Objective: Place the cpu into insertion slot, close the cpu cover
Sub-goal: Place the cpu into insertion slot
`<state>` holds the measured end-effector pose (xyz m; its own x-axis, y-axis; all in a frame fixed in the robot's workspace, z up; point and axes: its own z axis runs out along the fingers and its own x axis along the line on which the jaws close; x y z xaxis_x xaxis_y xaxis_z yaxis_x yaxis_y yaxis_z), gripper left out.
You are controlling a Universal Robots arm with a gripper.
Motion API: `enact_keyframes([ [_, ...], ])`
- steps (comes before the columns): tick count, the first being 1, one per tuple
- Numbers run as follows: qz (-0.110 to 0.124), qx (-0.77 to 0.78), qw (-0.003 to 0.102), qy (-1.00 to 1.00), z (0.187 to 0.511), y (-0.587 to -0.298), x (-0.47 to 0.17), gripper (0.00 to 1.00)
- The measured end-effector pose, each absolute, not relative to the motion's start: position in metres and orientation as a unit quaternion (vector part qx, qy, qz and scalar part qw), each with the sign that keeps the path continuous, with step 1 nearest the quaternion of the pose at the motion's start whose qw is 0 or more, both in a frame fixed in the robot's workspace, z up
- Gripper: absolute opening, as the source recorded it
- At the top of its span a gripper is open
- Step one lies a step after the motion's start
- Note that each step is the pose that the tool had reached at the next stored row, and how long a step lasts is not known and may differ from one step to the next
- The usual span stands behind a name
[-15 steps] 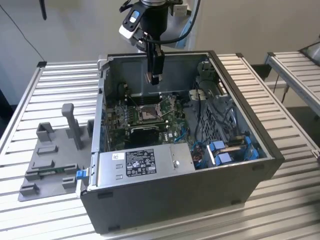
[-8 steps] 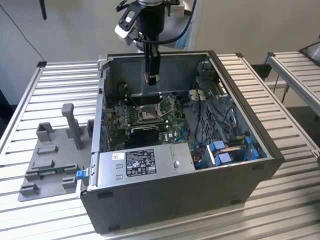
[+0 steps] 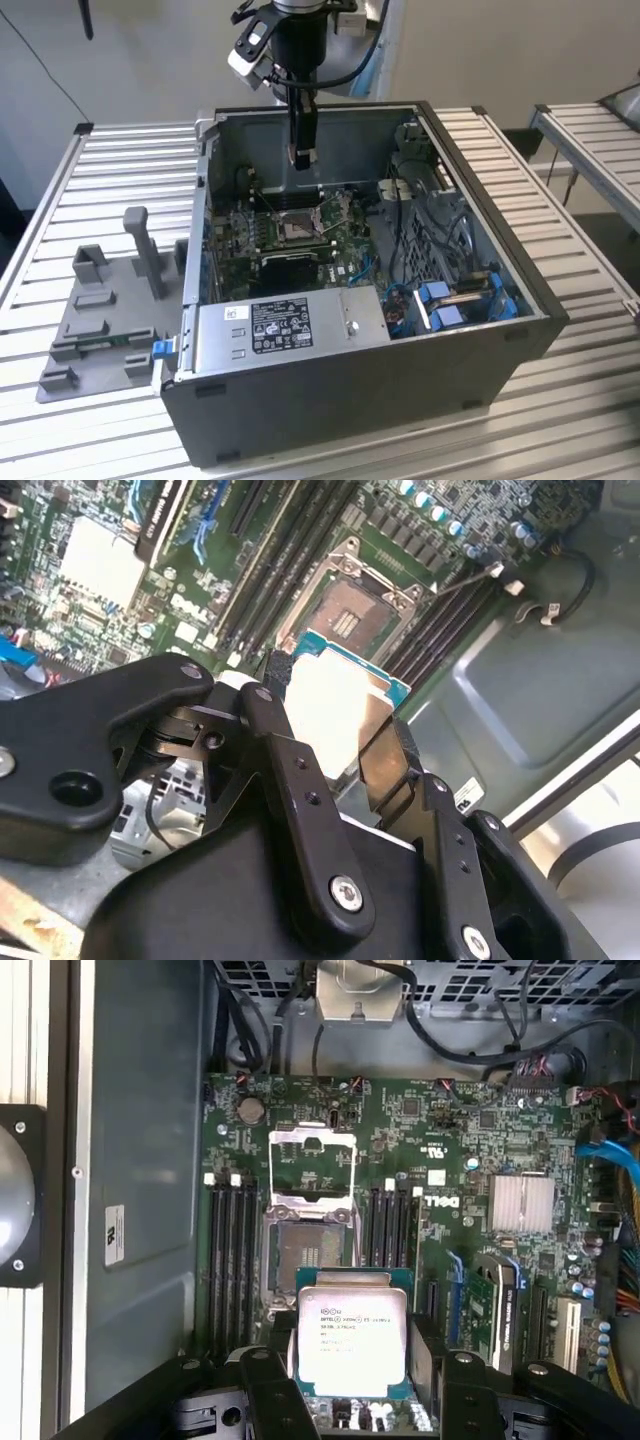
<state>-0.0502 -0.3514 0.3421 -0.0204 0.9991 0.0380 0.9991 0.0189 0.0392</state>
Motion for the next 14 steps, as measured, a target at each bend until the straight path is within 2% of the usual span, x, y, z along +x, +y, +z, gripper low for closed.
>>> enact_keyframes([
  [14,0.027,0.701,0.000,0.713,0.3397,-0.3431,-0.0501,0.54],
])
